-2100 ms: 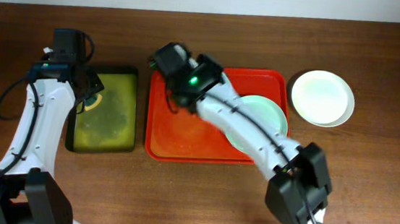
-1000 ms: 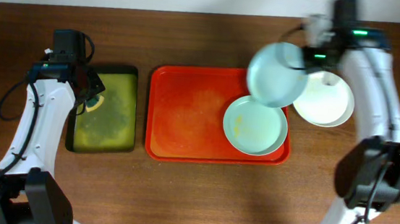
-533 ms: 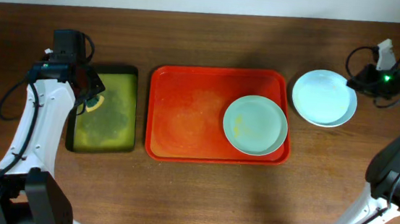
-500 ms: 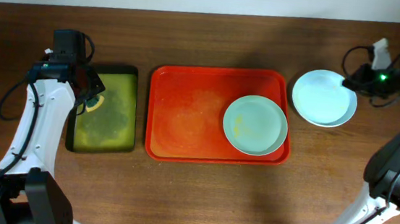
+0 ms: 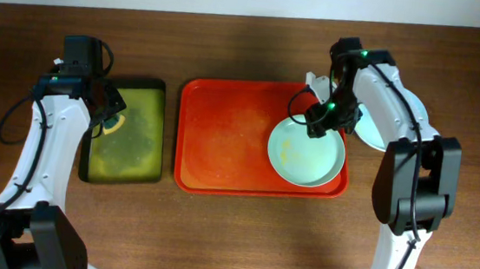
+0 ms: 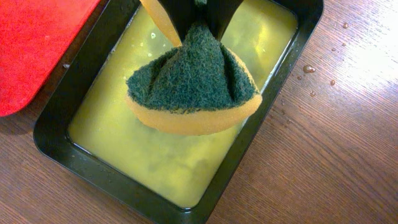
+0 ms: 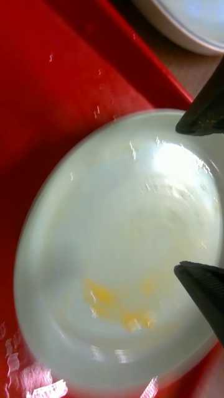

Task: Clean dirty plates on tray and stack at the side
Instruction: 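Grasp the pale green plate rim with the right gripper and drag it left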

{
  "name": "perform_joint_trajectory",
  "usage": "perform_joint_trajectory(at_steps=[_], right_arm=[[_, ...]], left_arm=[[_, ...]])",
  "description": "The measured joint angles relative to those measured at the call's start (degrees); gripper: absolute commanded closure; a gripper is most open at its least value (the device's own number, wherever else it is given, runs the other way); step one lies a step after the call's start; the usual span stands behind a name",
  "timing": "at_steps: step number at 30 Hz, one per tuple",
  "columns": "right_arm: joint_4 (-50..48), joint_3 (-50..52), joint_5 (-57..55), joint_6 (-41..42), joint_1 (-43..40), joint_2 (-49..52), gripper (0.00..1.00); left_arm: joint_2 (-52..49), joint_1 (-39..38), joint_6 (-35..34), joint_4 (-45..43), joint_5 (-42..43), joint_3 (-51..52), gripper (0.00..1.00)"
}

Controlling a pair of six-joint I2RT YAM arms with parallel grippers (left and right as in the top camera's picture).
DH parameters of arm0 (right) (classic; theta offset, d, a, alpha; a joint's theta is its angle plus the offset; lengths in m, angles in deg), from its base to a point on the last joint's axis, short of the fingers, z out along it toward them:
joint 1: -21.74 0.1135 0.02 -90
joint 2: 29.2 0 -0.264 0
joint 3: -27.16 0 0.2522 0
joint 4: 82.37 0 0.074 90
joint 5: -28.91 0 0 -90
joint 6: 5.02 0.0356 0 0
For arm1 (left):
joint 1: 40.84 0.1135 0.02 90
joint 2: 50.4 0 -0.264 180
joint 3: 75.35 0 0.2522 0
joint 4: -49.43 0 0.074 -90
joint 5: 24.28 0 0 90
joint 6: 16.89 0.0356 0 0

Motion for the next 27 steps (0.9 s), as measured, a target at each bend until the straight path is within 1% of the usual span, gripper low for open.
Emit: perform_joint_trajectory(at_steps=[4,12,13,14,16,18,19,27], right_arm=[[-2.1,4.3,-4.2,3.4,-0.3,0.0,0.34],[-1.4,4.8,-5.4,4.8,-0.3,0.0,0.34],[-1.4,4.8,-5.4,4.8,-0.3,0.0,0.39],[-1.7,4.8,-5.4,4.9,-0.3,0.0,0.41],[-2.0,4.8,-5.6,5.0,-0.3,0.0,0.36],[-1.7,4.3,-5.9,6.0,-0.3,0.0,0.34],[-1.7,3.5,-6.4,6.4,-0.3,0.0,0.31],[1.6,1.7,-9.0,8.5,-1.2,0.0,0.31]], left_arm=[[0.0,0.0,0.0,0.0,0.0,0.0,1.0],[0.0,0.0,0.0,0.0,0.0,0.0,1.0],[0.0,0.0,0.0,0.0,0.0,0.0,1.0],[0.0,0.0,0.0,0.0,0.0,0.0,1.0],[0.0,0.0,0.0,-0.3,0.0,0.0,1.0],[0.0,0.0,0.0,-0.4,0.0,0.0,1.0],[0.0,0.0,0.0,-0.4,0.0,0.0,1.0],[0.0,0.0,0.0,-0.4,0.0,0.0,1.0]])
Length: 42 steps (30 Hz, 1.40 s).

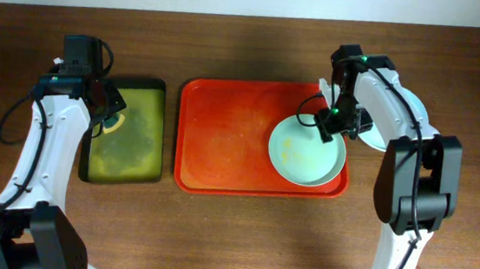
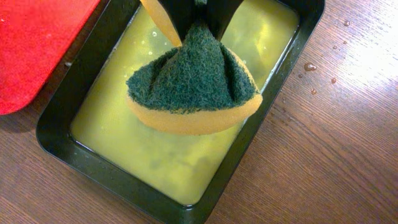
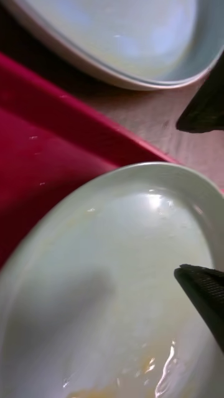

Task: Clean dirty plates on tray and stack at the side
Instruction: 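Grasp the pale green plate rim with the right gripper and drag it left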

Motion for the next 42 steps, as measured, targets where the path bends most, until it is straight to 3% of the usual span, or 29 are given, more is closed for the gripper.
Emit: perform_joint_trajectory(at_steps=[2,4,20,21,25,26,36,42], right_arm=[[0.1,0.2,0.5,0.6,-0.4,0.0,0.39],[0.1,0.9,1.2,0.8,-0.5,0.0,0.41],[-1.2,5.1,2.2,1.1,-0.5,0.0,0.39],[-1.2,5.6,2.3,1.0,-0.5,0.0,0.41],[-1.2,5.6,1.6,1.3,-0.8,0.0,0.67],[-1.3,5.6,1.5,1.4,-0.9,0.0,0.68],[-4.5,5.6,11.1,1.3,-1.2,0.0,0.68],[-4.2,5.6,11.3,1.3,-1.2,0.0,0.68]], left_arm=[[0.0,0.0,0.0,0.0,0.0,0.0,1.0],[0.0,0.0,0.0,0.0,0.0,0.0,1.0],[0.0,0.0,0.0,0.0,0.0,0.0,1.0],[0.0,0.0,0.0,0.0,0.0,0.0,1.0],[0.0,0.0,0.0,0.0,0.0,0.0,1.0],[0.0,0.0,0.0,0.0,0.0,0.0,1.0],[0.0,0.0,0.0,0.0,0.0,0.0,1.0],[0.0,0.0,0.0,0.0,0.0,0.0,1.0]])
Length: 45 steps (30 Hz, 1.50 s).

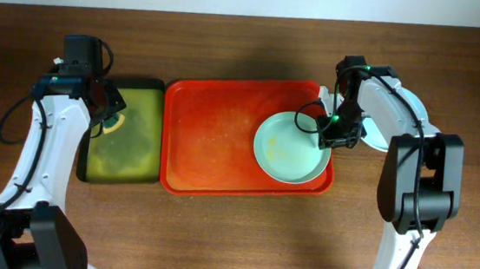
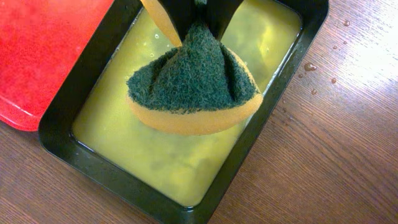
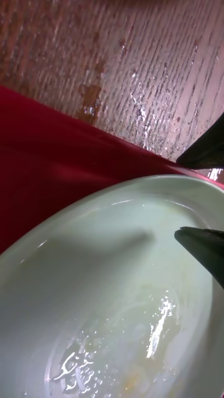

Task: Clean dirty plates on tray and stack at the side
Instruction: 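Grasp the pale green plate rim with the right gripper and drag it left, then scrub the pale green plate with the sponge in the left gripper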

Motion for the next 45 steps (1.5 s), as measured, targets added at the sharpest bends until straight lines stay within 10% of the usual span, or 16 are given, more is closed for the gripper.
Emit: perform_joint_trajectory(at_steps=[16,37,45], right_arm=[[2.3,-2.7,1.6,0.7,1.0,0.1,0.6],[-23.1,4.3,5.6,14.5,16.7,-0.3,0.63],[-17.9,4.1,-0.4,14.3,16.5,-0.8,0.96]], left_arm=[[0.0,0.0,0.0,0.0,0.0,0.0,1.0],[0.0,0.0,0.0,0.0,3.9,0.0,1.0],[0.0,-0.1,0.0,0.0,5.7,0.0,1.0]])
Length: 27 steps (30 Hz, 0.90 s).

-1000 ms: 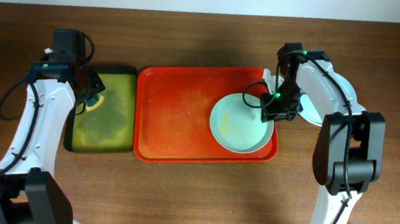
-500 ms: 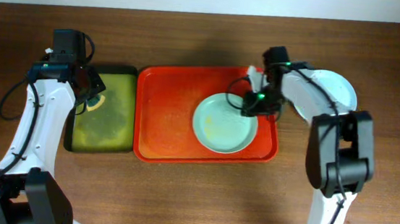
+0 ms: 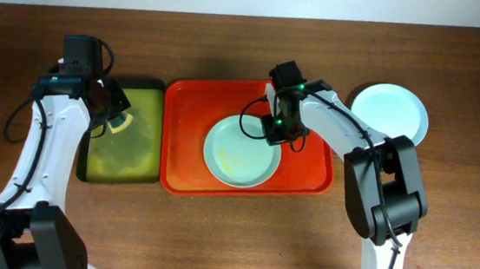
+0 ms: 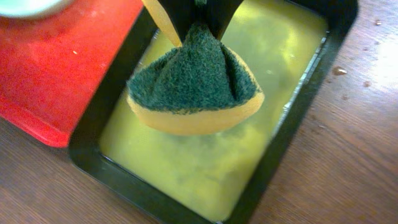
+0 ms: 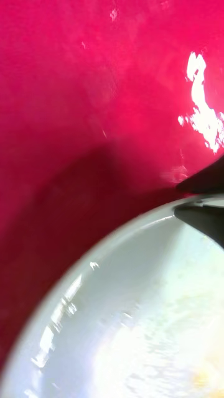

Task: Clean dirty plates on tray and stack at the side
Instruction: 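Scrub the pale green plate with the sponge in the left gripper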

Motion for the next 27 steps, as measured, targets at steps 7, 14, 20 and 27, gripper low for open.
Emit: perform_joint_trajectory(at_steps=[7,14,20,27], right_arm=[[-6.4,0.5,1.6,9.4,0.2,0.0,0.96],[-10.4,0.9,1.9,16.3,1.4,0.0,0.96],[-11.7,0.9,1.9,18.1,3.7,0.0,0.96],[-11.7,0.9,1.9,18.3,3.9,0.0,0.96]], left_arm=[[-1.7,-5.1,0.9,-1.7,5.0,0.0,1.0],[-9.9,-16.0,1.0,-8.3,9.4,0.1,1.0],[-16.2,-24.7,1.1,-18.5,13.3,0.3,1.0],[-19.4,-25.9,1.0,-19.6,11.0,0.3,1.0]])
